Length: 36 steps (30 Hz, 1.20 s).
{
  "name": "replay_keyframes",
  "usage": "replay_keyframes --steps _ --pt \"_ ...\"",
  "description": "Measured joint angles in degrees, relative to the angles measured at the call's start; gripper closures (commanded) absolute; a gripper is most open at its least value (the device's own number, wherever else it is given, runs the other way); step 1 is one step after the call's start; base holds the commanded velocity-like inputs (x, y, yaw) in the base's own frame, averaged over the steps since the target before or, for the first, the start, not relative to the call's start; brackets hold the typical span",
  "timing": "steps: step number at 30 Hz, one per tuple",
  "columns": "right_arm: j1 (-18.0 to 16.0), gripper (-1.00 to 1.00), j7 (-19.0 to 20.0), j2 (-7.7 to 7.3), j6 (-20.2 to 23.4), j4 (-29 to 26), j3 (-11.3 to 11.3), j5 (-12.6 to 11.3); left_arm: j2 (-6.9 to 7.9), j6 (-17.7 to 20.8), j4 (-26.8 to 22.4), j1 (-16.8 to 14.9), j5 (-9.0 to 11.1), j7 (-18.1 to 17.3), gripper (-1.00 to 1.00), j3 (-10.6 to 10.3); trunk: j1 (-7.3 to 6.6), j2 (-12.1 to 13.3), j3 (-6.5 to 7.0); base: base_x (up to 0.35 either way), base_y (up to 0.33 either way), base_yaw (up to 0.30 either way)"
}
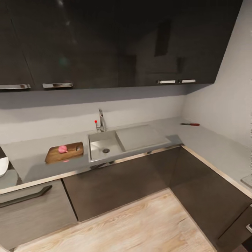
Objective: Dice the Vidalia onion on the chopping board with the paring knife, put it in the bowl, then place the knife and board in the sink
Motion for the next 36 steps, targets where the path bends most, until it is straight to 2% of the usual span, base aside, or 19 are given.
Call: replay_keyframes --steps 12,27,36 --pt "0.0 -1.0 -0.14 -0.03 -0.01 -0.01 -0.09 -0.02 0.0 0.02 -0.01 0.0 0.0 -0.02 -1.0 0.0 0.0 0.0 0.65 0.246 0.167 -0.249" --pt "0.0 -1.0 -0.16 -0.03 -0.01 -0.01 -0.04 -0.06 -0.01 0.03 -0.01 0.0 0.0 -0.03 -1.0 0.0 0.01 0.01 1.5 0.172 -0.108 -0.246" --pt "0.02 -1.0 -0.26 -0.04 -0.01 -0.03 -0.05 -0.01 -0.16 0.02 -0.01 0.0 0.0 -0.02 -1.0 -0.02 0.02 0.01 1.94 0.039 -0.035 -0.178"
